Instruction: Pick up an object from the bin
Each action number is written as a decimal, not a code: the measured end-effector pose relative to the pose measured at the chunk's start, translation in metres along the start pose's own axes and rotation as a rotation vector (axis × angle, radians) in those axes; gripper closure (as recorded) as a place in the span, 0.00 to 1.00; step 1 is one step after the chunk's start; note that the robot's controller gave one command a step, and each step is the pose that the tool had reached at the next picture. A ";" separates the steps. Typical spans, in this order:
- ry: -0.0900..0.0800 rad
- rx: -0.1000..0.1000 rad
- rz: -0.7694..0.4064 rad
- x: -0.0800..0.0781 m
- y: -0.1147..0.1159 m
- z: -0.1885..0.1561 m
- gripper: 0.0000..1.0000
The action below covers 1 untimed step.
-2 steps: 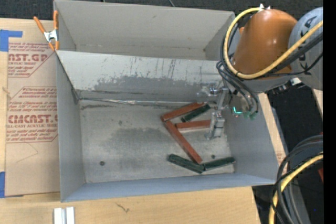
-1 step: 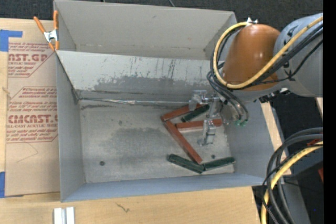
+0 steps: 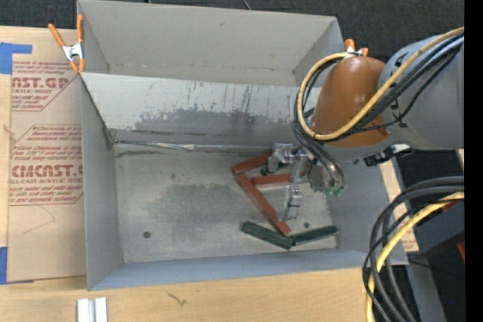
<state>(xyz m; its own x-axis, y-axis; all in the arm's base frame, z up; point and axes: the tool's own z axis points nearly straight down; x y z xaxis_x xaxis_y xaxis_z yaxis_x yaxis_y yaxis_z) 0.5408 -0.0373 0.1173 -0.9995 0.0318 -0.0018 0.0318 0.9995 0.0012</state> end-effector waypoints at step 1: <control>0.002 0.000 0.015 0.007 0.074 0.029 1.00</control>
Offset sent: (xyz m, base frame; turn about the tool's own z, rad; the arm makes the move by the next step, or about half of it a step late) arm 0.0000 0.0000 0.0000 0.0000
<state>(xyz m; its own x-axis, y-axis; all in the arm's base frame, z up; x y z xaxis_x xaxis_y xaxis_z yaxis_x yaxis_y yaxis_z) 0.5361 0.0368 0.0881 -0.9989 0.0466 0.0003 0.0466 0.9989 0.0009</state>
